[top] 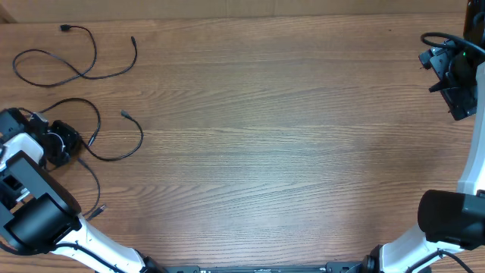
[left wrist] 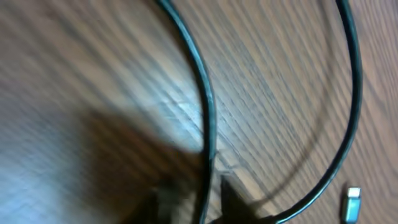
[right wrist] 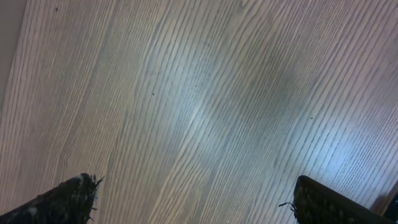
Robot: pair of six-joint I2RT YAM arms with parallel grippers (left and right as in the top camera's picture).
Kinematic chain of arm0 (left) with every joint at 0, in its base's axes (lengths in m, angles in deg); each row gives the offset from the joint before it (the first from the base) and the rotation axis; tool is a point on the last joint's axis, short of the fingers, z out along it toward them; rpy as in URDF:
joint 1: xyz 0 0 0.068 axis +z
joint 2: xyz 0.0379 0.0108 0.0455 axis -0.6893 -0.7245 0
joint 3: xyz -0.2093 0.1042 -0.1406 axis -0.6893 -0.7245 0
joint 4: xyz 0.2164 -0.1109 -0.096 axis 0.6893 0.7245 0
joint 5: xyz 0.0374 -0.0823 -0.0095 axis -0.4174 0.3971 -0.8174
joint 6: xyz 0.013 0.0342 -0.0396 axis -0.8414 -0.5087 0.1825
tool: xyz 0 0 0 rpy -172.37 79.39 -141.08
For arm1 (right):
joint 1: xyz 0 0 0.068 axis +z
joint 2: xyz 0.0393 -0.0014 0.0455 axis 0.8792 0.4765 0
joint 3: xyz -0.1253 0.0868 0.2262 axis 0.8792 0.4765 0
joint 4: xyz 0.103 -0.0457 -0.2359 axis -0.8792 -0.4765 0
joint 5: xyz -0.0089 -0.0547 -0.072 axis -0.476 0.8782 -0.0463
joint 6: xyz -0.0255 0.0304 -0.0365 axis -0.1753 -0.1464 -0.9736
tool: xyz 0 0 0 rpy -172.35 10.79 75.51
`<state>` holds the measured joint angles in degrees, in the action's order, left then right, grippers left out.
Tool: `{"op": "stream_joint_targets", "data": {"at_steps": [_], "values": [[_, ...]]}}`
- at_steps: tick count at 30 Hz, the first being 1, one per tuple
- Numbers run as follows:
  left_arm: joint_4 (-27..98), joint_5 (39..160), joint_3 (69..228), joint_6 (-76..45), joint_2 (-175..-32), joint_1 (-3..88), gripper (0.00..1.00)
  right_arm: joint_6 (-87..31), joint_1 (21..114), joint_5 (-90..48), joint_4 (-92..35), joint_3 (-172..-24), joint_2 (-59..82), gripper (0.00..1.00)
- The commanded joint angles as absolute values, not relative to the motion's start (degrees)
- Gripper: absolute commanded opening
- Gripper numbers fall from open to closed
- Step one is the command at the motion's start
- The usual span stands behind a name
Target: Untangle cables
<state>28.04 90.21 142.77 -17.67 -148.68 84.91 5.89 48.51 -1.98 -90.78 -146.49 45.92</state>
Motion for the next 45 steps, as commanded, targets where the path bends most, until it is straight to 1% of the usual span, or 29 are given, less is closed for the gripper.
{"op": "stream_joint_targets", "data": {"at_steps": [1,2,3,7,12,15,20,23,28,32,40,45], "values": [[32.6,82.8,148.8,-20.9,-149.4,85.3,0.53,5.7,48.6,-1.0,-90.5,-146.2,45.5,1.00],[33.7,82.4,149.9,-20.9,-149.4,85.5,0.67,5.7,48.6,-1.0,-90.5,-146.2,45.5,1.00],[34.3,82.4,150.7,-20.9,-149.4,85.7,0.76,5.7,48.6,-1.0,-90.5,-146.2,45.5,1.00],[35.7,82.0,151.8,-20.9,-149.4,86.6,0.85,5.7,48.6,-1.0,-90.5,-146.2,45.5,1.00],[35.3,74.6,151.8,-20.9,-149.4,87.8,0.88,5.7,48.6,-1.0,-90.5,-146.2,45.5,1.00],[33.4,73.9,151.8,-22.1,-149.7,89.5,0.87,5.7,48.6,-1.0,-90.5,-146.2,45.5,1.00],[29.2,77.7,151.8,-22.1,-152.4,93.0,0.83,5.7,48.6,-1.0,-90.5,-146.2,45.5,1.00],[27.8,79.9,151.8,-21.9,-154.8,93.8,0.80,5.7,48.6,-1.0,-90.5,-146.2,45.5,1.00],[25.5,80.0,151.8,-21.9,-157.0,93.9,0.80,5.7,48.6,-1.0,-90.5,-146.2,45.5,1.00],[21.7,80.0,151.8,-21.9,-157.2,94.0,0.66,5.7,48.6,-1.0,-90.5,-146.2,45.5,1.00],[14.2,80.9,151.8,-22.0,-157.3,93.8,0.58,5.7,48.6,-1.0,-90.5,-146.2,45.5,1.00],[11.1,83.7,151.8,-22.4,-158.9,93.8,0.57,5.7,48.6,-1.0,-90.5,-146.2,45.5,1.00]]}}
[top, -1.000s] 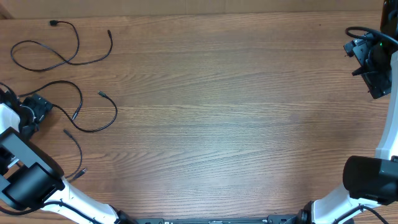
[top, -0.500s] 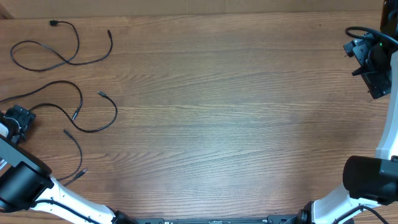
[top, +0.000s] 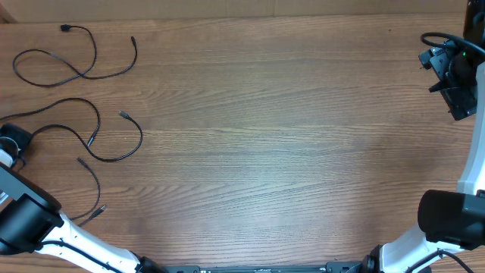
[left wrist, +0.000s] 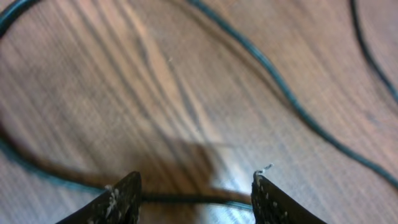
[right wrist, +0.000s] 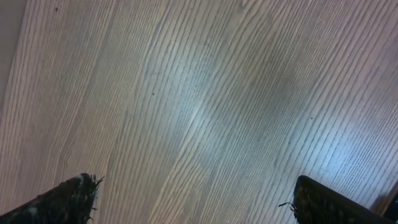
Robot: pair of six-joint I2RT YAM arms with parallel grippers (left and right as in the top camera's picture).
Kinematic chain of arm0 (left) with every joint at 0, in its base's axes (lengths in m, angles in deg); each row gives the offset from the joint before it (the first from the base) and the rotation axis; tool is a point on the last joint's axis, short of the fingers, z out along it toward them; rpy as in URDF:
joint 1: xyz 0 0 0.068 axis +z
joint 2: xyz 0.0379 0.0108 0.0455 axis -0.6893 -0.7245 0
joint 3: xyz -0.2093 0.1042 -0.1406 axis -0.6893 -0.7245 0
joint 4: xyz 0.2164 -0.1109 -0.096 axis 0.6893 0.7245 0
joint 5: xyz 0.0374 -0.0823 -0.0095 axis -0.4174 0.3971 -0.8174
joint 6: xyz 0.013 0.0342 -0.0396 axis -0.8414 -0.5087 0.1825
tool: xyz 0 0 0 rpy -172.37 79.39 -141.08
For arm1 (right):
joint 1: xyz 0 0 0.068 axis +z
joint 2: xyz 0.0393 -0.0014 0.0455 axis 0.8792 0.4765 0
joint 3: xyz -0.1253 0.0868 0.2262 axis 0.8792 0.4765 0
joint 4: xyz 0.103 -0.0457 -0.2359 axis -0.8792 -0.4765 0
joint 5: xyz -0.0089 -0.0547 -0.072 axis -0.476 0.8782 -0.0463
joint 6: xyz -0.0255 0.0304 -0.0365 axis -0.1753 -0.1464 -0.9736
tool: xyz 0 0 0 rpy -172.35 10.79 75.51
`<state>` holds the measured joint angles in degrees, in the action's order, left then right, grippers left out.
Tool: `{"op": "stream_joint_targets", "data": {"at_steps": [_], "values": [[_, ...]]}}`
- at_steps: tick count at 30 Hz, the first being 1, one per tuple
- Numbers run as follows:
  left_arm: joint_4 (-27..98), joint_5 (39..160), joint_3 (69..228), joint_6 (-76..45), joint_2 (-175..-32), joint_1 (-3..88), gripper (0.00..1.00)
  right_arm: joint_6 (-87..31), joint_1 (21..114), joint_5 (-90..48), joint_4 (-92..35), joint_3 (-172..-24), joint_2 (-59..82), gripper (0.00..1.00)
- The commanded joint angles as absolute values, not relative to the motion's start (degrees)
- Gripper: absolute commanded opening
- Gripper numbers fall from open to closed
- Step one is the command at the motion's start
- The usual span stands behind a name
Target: Untangle cables
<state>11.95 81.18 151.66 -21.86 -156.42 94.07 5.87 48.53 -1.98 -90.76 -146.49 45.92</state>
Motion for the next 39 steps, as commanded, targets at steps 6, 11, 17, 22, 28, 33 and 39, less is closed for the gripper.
{"op": "stream_joint_targets", "data": {"at_steps": [6,11,17,22,28,33,39], "values": [[11.3,83.5,151.8,-23.5,-163.1,93.8,0.61,5.7,48.6,-1.0,-90.5,-146.2,45.5,1.00],[13.9,82.1,155.3,-24.0,-161.8,94.7,0.65,5.7,48.6,-1.0,-90.5,-146.2,45.5,1.00],[29.9,82.1,169.1,-21.0,-160.7,95.0,0.67,5.7,48.6,-1.0,-90.5,-146.2,45.5,1.00],[38.8,81.4,173.8,-16.8,-160.7,94.9,0.65,5.7,48.6,-1.0,-90.5,-146.2,45.5,1.00],[47.8,69.9,172.9,-16.8,-161.9,94.9,0.28,5.7,48.6,-1.0,-90.5,-146.2,45.5,1.00],[47.8,62.8,170.3,-17.2,-162.4,95.3,0.04,5.7,48.6,-1.0,-90.5,-146.2,45.5,1.00],[44.0,62.3,167.8,-20.0,-163.8,95.4,0.04,5.7,48.6,-1.0,-90.5,-146.2,45.5,1.00]]}}
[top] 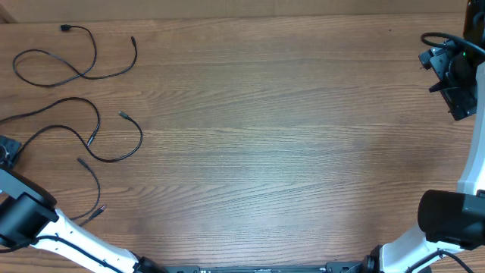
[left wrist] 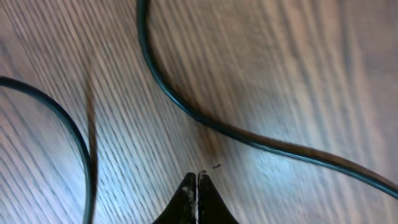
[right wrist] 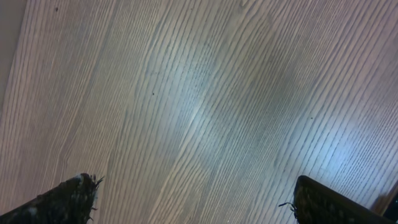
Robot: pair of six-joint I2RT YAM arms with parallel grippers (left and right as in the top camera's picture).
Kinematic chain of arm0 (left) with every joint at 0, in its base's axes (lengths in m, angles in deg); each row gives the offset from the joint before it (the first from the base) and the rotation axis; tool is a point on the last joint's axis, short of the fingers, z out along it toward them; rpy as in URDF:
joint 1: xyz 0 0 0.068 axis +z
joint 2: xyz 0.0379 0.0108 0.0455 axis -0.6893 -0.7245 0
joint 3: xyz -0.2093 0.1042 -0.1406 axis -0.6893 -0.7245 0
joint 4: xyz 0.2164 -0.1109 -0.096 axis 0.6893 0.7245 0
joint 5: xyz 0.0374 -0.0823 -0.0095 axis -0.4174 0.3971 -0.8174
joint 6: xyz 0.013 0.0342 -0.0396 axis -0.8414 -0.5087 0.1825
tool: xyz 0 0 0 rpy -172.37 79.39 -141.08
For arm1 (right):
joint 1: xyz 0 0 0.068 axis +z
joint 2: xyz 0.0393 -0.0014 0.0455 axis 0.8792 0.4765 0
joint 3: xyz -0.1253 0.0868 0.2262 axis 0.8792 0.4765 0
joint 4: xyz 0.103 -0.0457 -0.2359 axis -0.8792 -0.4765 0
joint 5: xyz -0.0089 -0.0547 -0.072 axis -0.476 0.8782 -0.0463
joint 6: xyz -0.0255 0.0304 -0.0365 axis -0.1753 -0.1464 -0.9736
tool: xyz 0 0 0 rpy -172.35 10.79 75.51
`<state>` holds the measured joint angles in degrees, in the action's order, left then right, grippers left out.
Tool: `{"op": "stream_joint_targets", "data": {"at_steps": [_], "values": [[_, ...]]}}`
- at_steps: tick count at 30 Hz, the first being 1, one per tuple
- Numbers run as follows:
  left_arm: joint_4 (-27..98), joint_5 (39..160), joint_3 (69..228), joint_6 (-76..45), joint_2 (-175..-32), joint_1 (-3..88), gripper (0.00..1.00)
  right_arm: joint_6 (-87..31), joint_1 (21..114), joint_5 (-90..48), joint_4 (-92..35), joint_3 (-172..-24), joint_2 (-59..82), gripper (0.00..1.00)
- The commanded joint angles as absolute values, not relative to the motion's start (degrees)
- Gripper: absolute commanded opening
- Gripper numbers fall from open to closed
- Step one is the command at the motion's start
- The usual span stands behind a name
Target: Untangle cables
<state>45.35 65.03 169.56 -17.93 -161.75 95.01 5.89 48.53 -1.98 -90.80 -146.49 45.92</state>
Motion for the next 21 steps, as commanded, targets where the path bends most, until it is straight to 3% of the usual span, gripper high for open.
{"op": "stream_joint_targets", "data": {"at_steps": [1,11,21], "values": [[43.8,62.3,167.8,-20.0,-164.1,95.4,0.04,5.7,48.6,-1.0,-90.5,-146.2,45.5,1.00],[39.3,63.1,167.8,-22.0,-168.8,95.4,0.04,5.7,48.6,-1.0,-90.5,-146.2,45.5,1.00],[31.8,74.1,167.8,-24.7,-172.3,94.6,0.04,5.7,48.6,-1.0,-90.5,-146.2,45.5,1.00]]}}
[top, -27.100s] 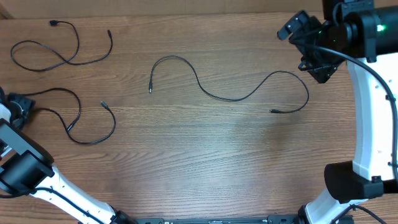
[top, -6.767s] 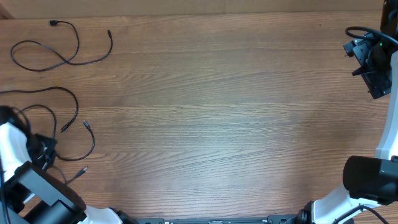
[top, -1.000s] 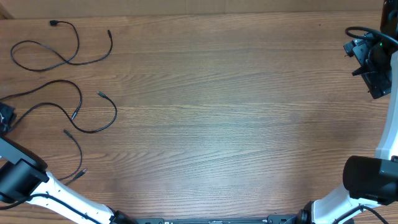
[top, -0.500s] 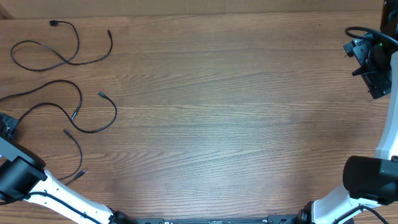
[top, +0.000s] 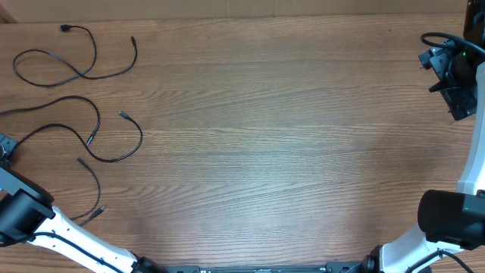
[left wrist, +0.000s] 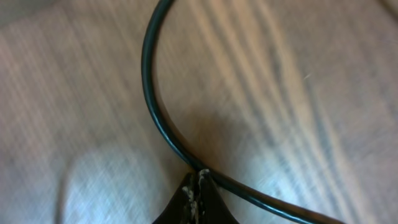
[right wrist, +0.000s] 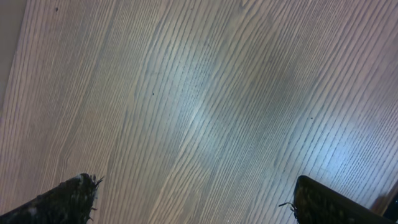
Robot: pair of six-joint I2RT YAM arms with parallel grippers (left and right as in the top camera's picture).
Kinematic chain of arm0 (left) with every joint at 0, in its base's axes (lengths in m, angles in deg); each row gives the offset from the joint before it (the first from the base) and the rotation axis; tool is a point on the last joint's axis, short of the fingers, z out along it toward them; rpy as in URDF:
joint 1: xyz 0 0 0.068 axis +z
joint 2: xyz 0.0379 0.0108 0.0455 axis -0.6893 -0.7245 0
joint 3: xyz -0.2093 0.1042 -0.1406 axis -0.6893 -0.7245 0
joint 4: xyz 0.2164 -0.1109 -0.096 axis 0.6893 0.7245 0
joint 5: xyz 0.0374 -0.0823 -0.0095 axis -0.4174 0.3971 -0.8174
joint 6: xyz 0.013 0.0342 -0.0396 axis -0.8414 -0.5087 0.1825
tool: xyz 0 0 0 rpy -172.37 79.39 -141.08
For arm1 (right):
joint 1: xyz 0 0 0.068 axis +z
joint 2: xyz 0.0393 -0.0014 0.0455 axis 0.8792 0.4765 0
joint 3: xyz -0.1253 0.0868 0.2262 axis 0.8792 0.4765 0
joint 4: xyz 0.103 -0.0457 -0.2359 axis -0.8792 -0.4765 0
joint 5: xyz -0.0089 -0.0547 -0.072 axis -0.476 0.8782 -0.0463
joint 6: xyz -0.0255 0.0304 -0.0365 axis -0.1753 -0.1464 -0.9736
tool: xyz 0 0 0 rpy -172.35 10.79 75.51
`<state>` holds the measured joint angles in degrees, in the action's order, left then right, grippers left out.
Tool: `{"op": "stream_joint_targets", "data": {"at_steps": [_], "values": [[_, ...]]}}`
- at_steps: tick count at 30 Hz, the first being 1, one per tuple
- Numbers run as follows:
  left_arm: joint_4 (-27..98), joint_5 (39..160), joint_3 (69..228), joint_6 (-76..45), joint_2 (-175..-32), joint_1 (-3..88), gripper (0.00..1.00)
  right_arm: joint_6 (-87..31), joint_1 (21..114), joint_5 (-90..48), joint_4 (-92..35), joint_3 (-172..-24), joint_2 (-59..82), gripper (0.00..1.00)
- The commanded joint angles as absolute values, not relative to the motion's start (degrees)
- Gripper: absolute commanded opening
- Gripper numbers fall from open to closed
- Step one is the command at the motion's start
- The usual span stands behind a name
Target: Untangle cables
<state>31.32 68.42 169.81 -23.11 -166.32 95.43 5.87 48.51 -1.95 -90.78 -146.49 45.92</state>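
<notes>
Three thin black cables lie apart at the table's left. A looped cable (top: 57,67) is at the far corner. A long wavy cable (top: 97,121) runs in from the left edge, and a short cable (top: 91,182) lies nearer the front. My left gripper (top: 3,144) sits at the left edge. In its wrist view the left gripper (left wrist: 198,183) is shut, and the wavy cable (left wrist: 152,106) curves right against its tips, not between them. High at the far right, my right gripper (top: 455,80) hangs open over bare wood, as the wrist view of the right gripper (right wrist: 196,199) shows.
The wooden table (top: 288,144) stretches to the right of the cables. Its left edge (left wrist: 25,12) shows close to the left gripper. The arm bases stand at the front corners.
The left gripper stayed shut and shifted a little at the left edge. The wavy cable, then ahead of its tips, now touches them. The cable's left part sits slightly farther back. The right arm is unchanged.
The left gripper was first over the wavy cable's bunched left part. Then it stood open at the left edge astride the cable, which now stretched out to that edge. Later it was shut behind the cable, and now the cable lies at its tips.
</notes>
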Motion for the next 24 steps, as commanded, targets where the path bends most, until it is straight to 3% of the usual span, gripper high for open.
{"op": "stream_joint_targets", "data": {"at_steps": [1,9,24], "values": [[30.9,74.1,167.8,-25.2,-172.3,94.3,0.04,5.7,48.6,-1.0,-90.5,-146.2,45.5,1.00],[33.2,74.3,174.6,-26.6,-172.3,90.3,0.04,5.7,48.6,-1.0,-90.5,-146.2,45.5,1.00],[59.6,72.2,197.6,-18.3,-171.0,89.4,0.04,5.7,48.6,-1.0,-90.5,-146.2,45.5,1.00]]}}
